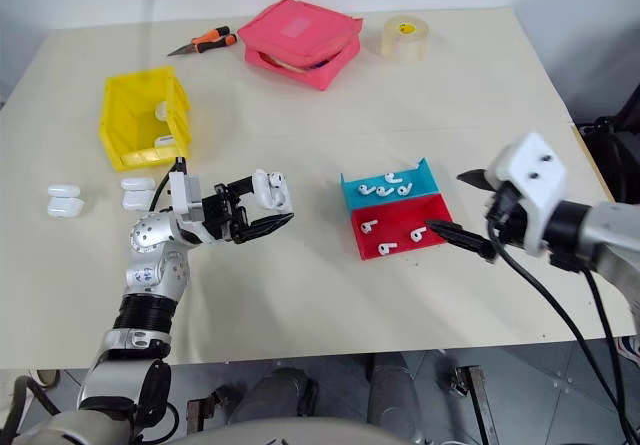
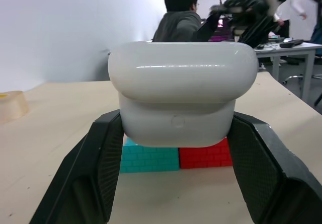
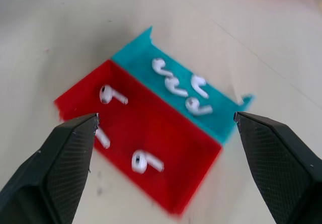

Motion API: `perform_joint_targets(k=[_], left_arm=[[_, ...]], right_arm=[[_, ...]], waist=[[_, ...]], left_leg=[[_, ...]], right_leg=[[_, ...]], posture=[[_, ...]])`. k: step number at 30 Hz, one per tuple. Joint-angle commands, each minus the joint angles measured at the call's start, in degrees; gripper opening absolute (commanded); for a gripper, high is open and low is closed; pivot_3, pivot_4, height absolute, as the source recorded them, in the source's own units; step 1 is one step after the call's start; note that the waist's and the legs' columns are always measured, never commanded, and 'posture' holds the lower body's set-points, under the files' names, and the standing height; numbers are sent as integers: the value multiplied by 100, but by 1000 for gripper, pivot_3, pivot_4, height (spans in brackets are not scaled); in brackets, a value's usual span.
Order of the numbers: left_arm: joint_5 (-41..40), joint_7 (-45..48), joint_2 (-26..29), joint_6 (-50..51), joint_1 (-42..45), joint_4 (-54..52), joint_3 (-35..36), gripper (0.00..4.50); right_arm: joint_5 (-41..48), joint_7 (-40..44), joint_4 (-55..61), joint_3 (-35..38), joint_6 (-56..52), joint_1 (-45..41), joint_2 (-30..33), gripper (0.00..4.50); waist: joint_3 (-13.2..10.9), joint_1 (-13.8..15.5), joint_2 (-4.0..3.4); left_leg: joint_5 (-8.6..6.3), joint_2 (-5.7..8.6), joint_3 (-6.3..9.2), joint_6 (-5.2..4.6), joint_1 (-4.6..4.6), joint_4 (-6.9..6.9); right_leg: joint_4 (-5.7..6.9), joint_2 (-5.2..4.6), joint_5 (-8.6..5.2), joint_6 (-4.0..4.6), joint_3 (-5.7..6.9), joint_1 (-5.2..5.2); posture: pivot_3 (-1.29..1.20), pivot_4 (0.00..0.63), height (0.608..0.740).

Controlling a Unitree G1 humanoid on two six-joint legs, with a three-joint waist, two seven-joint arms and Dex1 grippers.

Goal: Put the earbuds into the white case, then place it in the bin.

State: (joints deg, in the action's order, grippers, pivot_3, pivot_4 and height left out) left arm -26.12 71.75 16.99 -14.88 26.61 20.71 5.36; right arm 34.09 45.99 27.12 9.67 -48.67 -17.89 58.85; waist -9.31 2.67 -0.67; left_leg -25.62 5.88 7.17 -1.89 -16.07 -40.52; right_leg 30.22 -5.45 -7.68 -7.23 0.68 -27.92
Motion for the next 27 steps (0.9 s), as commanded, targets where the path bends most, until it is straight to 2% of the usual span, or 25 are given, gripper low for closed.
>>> perform_joint_targets(k=[1, 6, 9, 17, 20, 24, 27], left_arm=[[-113, -134, 31, 11, -177, -441, 33, 2754], [-129, -228, 47, 51, -429, -759, 7, 2754], [-142, -310, 46, 80, -625, -1008, -11, 2754], [-145, -492, 37, 123, -915, -1372, -75, 2754], [-152, -541, 42, 130, -973, -1433, -97, 2754], [-163, -575, 57, 122, -972, -1424, -112, 2754], [-147, -649, 61, 122, -960, -1396, -99, 2754]], right_arm=[[-563, 211, -701, -881, 156, -907, -4, 4487], [-1125, 577, -1525, -1742, 425, -1827, -216, 4487], [-1507, 760, -2057, -2212, 546, -2386, -486, 3919], [-1968, 1113, -2609, -2700, 546, -3028, -957, 3919], [-2204, 1156, -2922, -2884, 563, -3288, -1212, 3320], [-2380, 1296, -3120, -2974, 618, -3484, -1419, 1934], [-2530, 1357, -3296, -3097, 569, -3677, -1684, 1934]], waist=[[0, -5, 0], [0, 13, 0], [0, -25, -1], [0, -98, -1], [0, -126, -1], [0, -132, -1], [0, -136, -1]], left_leg=[[0, 1, -1, 0, -2, 0], [0, -1, 1, 0, -17, 0], [0, -1, -4, 0, -17, 1], [0, -2, -2, 0, -18, 0], [0, -2, -2, 0, -18, 0], [0, -4, -3, 1, -20, 0], [0, -2, -4, 1, -26, 0]], right_leg=[[-2, -1, 1, -1, 0, -1], [-21, 0, 5, -1, 20, -2], [-24, 1, 6, -1, 18, -2], [-21, 0, 7, 2, 20, -3], [-20, 1, 8, 2, 19, -3], [-17, 3, 8, 4, 18, -12], [-8, 1, 9, 6, 16, -31]], posture=[[0, 150, 740], [0, 150, 740], [0, 150, 740], [0, 150, 740], [0, 150, 740], [0, 150, 740], [0, 150, 740]])
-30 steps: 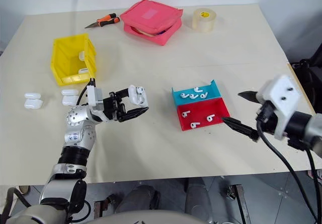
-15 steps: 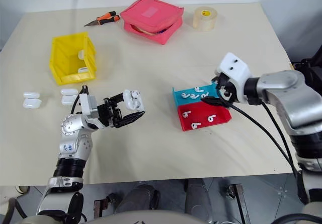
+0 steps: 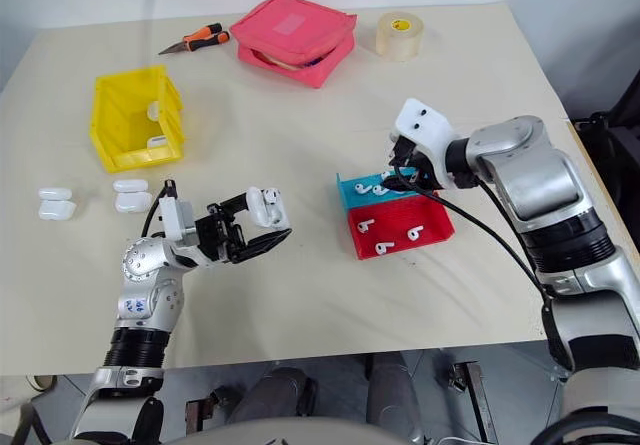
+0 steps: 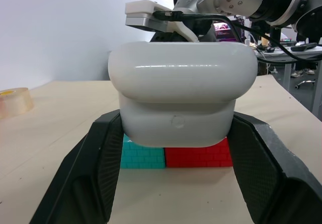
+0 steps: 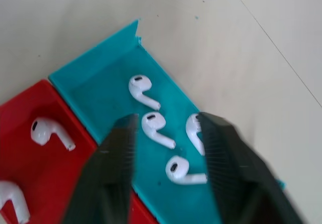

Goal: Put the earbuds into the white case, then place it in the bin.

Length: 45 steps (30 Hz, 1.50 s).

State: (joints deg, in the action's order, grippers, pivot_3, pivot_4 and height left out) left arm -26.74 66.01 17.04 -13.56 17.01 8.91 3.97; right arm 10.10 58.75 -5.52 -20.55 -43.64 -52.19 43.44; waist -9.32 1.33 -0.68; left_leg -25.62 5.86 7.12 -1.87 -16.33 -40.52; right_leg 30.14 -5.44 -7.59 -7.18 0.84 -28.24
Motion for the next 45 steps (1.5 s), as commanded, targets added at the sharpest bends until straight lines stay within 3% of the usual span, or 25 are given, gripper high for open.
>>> perform_joint_targets(k=[1, 14, 45], left_arm=[[-75, -100, 62, 2, 3, -210, 39, 2754], [-32, -281, 286, 19, 146, 42, 142, 2754], [-111, -315, 403, 155, -183, -332, 173, 2754]], right_arm=[[-179, 82, -101, -107, 60, -298, -221, 1934], [-737, 220, -1107, -547, -153, -885, -988, 1934], [-1193, 494, -2064, -546, 295, -1009, -1599, 1934]], waist=[[0, -4, 0], [0, -18, -1], [1, -161, -2]], left_leg=[[0, 0, 0, 0, -2, 0], [0, 2, -19, 1, -9, -6], [-4, -1, -52, 7, -10, -9]], right_leg=[[8, -2, 2, 3, 0, -12], [40, -10, -1, 20, 26, -44], [77, -19, -9, 39, 49, -76]], posture=[[0, 150, 740], [0, 150, 740], [0, 150, 740]])
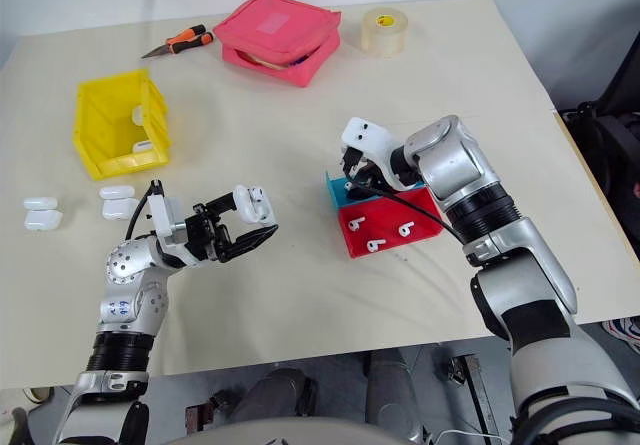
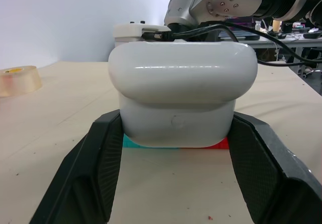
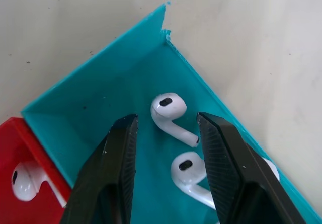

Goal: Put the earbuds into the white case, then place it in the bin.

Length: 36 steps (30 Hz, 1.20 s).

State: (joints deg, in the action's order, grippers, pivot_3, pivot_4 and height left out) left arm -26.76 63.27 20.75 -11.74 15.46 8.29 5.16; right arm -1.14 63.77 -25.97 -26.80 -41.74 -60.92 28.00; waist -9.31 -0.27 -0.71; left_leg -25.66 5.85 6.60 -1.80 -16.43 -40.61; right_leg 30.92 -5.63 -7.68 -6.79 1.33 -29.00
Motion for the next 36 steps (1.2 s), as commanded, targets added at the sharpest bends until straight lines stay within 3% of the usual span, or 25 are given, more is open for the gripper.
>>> perform_joint_targets(k=[1, 7, 10, 13, 20, 23, 29, 36], left_arm=[[-109, -45, 32, -26, -43, -286, 56, 2754], [-105, -76, 36, -9, -80, -342, 56, 2754], [-114, -77, 42, -12, -111, -367, 54, 2754], [-118, -69, 47, -7, -122, -377, 49, 2754], [-158, 60, 40, 69, -31, -306, -20, 2754], [-206, 153, -17, 115, 53, -237, -55, 2754], [-310, 456, -189, 206, 304, 15, -217, 2754], [-237, 816, -369, 184, 779, 569, -372, 2754]], right_arm=[[-80, -12, -51, 75, 129, -142, -71, 1934], [-142, -18, -255, 87, 268, -197, -158, 1934], [-168, -8, -272, 93, 279, -194, -184, 1368], [-148, -15, -243, 133, 278, -187, -204, 494], [130, -215, 348, 638, 346, -64, -112, 476], [354, -206, 984, 956, 228, 156, 15, 476], [1536, -338, 3584, 2180, -621, 1265, 255, 476], [3425, -1086, 6023, 3240, -2214, 2353, -302, 476]], waist=[[0, -3, 0], [1, -7, -1], [1, -3, -1], [1, -6, -1], [1, -1, -1], [1, 2, -1], [1, 32, -1], [1, 37, -1]], left_leg=[[0, 0, -1, 0, 0, 0], [0, -1, -6, 0, 1, 0], [0, -1, -7, 0, 1, -1], [0, -1, -8, 0, 1, -2], [-1, 0, -10, 1, -2, -2], [-1, 0, -11, 1, -3, -3], [-4, 1, -8, 1, -15, -23], [-11, -7, -7, 3, -17, -32]], right_leg=[[1, 0, 0, 0, 0, 0], [4, 0, 0, 2, -2, -3], [5, 0, 1, 2, -2, -3], [5, 0, 1, 3, -1, -3], [7, 0, 1, 3, -1, -7], [8, 0, 1, 4, 0, -10], [9, -6, 2, 3, 12, -9], [16, 1, 4, 7, 11, -9]], posture=[[0, 150, 740], [0, 150, 740], [0, 150, 740], [0, 150, 740], [0, 150, 740], [0, 150, 740], [0, 150, 740], [0, 150, 740]])
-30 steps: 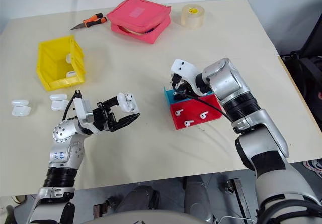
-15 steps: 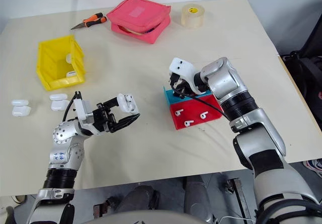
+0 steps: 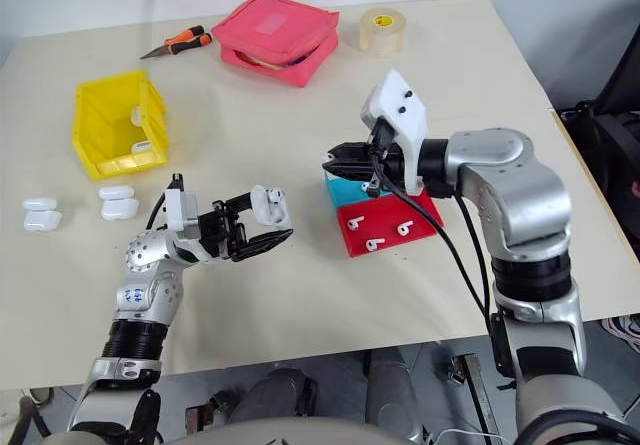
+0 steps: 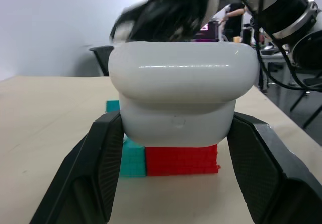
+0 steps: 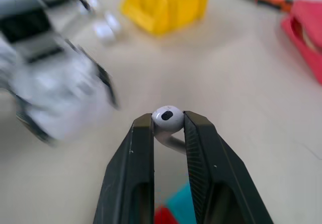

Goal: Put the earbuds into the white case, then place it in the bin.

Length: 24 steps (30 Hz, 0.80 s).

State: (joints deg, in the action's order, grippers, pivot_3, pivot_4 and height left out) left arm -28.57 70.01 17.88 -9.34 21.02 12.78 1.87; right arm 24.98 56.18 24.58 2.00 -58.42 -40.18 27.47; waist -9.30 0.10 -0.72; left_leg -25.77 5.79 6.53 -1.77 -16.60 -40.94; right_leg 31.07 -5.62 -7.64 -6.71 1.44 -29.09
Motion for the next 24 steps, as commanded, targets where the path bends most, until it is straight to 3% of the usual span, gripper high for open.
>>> perform_joint_targets(k=[1, 12, 24], left_arm=[[5, 168, -100, -80, 320, 225, -88, 2754], [41, 624, -390, -172, 1100, 992, -185, 2754], [9, 656, -446, -98, 1206, 923, -169, 2754]], right_arm=[[1012, -545, 1183, 472, -702, 388, -410, 476], [2310, -2325, 1490, 855, -1307, 729, -1577, 476], [2588, -2849, 1256, 529, -833, 1367, -1571, 476]], waist=[[0, 1, 0], [0, -4, 0], [0, -12, -1]], left_leg=[[-1, -1, 0, 0, 0, -1], [-5, 7, -4, -8, 6, -9], [-5, 9, -7, -9, 8, -8]], right_leg=[[1, 1, 0, 0, 1, 0], [4, -2, 4, 1, -1, 4], [5, -2, 4, 2, -3, 4]], posture=[[0, 150, 740], [0, 150, 740], [0, 150, 740]])
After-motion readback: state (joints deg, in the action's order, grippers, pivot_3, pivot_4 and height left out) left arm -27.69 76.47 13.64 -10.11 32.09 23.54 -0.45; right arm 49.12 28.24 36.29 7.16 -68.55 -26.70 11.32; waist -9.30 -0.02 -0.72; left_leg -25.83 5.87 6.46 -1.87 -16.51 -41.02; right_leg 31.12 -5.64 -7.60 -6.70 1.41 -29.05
